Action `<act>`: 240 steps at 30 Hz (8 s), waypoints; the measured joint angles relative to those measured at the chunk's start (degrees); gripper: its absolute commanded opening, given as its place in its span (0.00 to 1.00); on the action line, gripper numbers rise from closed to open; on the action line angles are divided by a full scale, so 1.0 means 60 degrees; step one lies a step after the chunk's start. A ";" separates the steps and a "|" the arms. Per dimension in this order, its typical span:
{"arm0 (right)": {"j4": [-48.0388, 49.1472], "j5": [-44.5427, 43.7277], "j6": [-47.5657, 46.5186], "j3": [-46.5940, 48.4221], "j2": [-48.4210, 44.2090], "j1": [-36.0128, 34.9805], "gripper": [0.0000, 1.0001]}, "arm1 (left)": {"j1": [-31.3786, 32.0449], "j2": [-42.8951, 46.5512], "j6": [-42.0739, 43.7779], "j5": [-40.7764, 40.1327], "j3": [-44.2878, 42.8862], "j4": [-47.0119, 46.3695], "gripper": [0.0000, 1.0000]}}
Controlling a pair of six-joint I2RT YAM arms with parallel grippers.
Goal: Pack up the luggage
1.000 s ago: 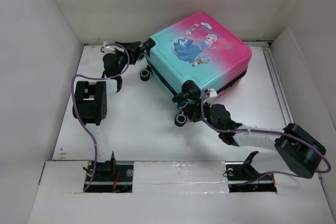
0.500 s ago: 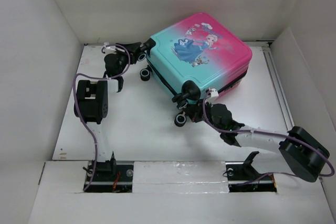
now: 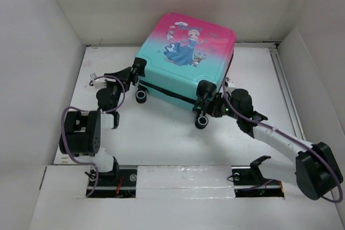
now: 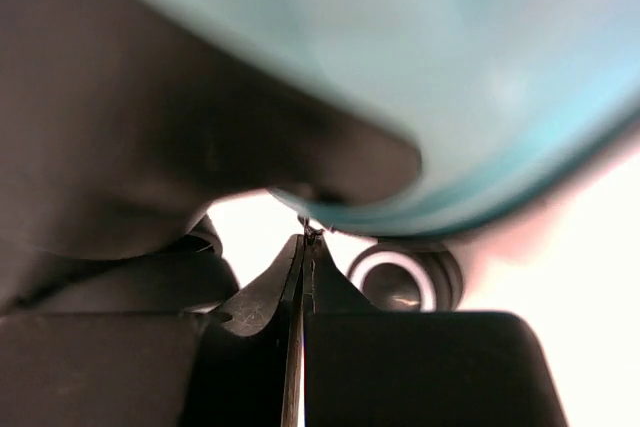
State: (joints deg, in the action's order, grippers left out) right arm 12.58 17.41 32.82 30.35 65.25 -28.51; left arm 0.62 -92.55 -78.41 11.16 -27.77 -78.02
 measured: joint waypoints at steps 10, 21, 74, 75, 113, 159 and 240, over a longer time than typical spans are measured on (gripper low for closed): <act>0.0641 -0.1945 0.0051 -0.0259 0.0033 0.0980 0.00 | 0.2259 0.4033 0.1749 -0.2087 0.1836 0.2171 0.00; 0.4881 -0.7297 -0.0882 -0.1169 0.1854 -0.2714 0.00 | 0.4047 0.4776 0.2492 -0.3260 0.1818 0.3209 0.00; 0.4878 -0.3169 0.0240 -0.0375 0.2699 -0.3927 0.00 | 0.6535 0.6003 0.5723 -0.1953 -0.0372 0.8215 0.00; 0.4743 -0.3173 0.0270 -0.0408 0.2597 -0.3920 0.00 | 0.6586 0.6000 0.5752 -0.1869 -0.0372 0.8266 0.00; 0.1606 -0.2823 0.1308 -0.1355 -0.0415 -0.4302 0.70 | 0.7752 0.6120 0.6313 -0.2426 0.0120 0.8153 0.29; -0.4309 -0.3894 -0.1800 0.3639 0.0291 -0.2728 0.57 | 0.8783 0.0594 0.8229 -0.3697 -0.0386 0.4929 0.46; -0.3730 -0.1938 -0.2087 0.2747 -0.0619 -0.1821 0.00 | 1.0958 0.0076 0.9624 -0.6659 -0.0324 0.2692 0.68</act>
State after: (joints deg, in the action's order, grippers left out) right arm -9.80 5.78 20.29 46.83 61.54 -39.44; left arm 66.37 -92.09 -20.67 -28.80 -29.71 -61.87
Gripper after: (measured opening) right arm 0.565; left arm 0.662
